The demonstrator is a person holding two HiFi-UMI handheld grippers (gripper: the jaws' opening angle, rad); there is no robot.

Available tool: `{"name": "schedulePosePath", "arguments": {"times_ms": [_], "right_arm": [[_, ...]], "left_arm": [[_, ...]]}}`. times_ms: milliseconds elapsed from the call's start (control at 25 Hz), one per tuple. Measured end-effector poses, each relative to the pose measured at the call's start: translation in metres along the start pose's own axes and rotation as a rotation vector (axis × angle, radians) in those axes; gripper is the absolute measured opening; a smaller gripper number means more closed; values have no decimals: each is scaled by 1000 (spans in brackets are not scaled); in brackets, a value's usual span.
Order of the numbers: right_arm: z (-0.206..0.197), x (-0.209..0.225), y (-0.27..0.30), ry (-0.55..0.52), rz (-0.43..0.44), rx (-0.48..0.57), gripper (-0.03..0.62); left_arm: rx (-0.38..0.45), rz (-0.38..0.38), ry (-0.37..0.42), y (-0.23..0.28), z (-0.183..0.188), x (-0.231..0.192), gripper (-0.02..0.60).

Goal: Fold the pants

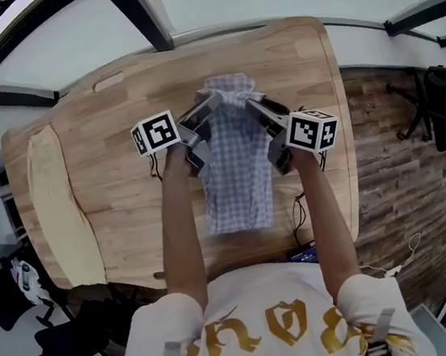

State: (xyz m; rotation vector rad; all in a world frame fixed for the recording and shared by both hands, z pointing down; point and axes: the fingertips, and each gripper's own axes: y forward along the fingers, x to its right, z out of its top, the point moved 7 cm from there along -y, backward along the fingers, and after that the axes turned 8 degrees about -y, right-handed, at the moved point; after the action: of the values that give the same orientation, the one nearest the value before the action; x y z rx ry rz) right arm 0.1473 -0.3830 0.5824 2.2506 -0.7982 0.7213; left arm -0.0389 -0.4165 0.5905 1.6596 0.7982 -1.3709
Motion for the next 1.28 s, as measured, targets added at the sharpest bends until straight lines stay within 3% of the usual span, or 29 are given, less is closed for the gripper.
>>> {"name": "schedulePosePath", "arguments": {"times_ms": [80,120,280,440,640,800,880,1040,1160,1280], "right_arm": [[7,6,7,44,-6,16,154],[10,11,10,69,-15,32,162],[17,28,11,195,-44,130,204],[27,31,3,190,-60,178,198],[21,21,-7,52,-92,90,183],[6,8,-26,27,-60,122,166],[-1,2,-37,9,-64,97,166],[-14,-11,-66,-83,-70,23,166],[-20,-22,-93,-169,-97,46,137],[-31,-29,-121,-183,-103,59,137]], "left_arm": [[71,-93,-104,3,8,1,216],[103,-103,-135,2,12,-1,231],[197,0,-121,-4,20,-17,250],[218,48,-93,-7,23,-25,259],[151,194,76,-8,18,-20,254],[179,286,218,-21,10,-6,168],[202,311,292,-31,3,6,82],[165,349,412,-44,-24,22,77],[84,384,517,-49,-48,34,95],[53,397,561,-58,-76,42,106]]}}
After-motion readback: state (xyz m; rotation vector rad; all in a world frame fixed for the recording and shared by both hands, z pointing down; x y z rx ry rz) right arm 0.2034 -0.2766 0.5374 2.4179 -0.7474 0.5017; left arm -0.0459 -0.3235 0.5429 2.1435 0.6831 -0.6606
